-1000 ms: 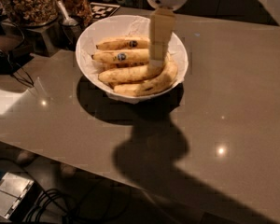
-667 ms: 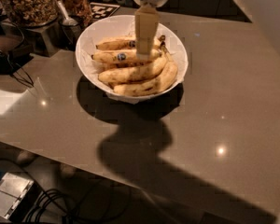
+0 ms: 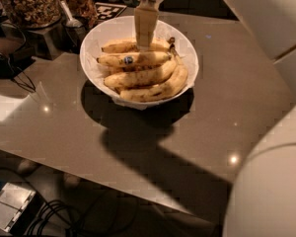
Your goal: Pick banana from white bowl
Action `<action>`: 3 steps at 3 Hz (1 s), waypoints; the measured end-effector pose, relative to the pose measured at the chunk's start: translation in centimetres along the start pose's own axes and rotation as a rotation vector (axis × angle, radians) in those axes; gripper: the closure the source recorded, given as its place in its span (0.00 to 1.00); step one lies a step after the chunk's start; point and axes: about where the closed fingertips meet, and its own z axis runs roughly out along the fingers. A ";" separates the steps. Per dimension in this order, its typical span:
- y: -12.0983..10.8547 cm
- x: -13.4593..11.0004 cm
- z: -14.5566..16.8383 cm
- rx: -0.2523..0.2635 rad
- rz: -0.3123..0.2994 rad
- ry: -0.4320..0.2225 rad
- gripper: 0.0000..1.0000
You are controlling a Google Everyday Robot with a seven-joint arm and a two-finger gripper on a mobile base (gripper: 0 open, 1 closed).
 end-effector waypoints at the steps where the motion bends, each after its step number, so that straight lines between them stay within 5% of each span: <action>1: -0.5 0.3 2.1 -0.045 0.025 0.000 0.33; 3: 0.8 1.3 6.2 -0.158 0.051 0.009 0.44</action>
Offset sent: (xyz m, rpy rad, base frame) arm -0.0236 -0.0386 -0.0710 -0.0638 0.3145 -0.0718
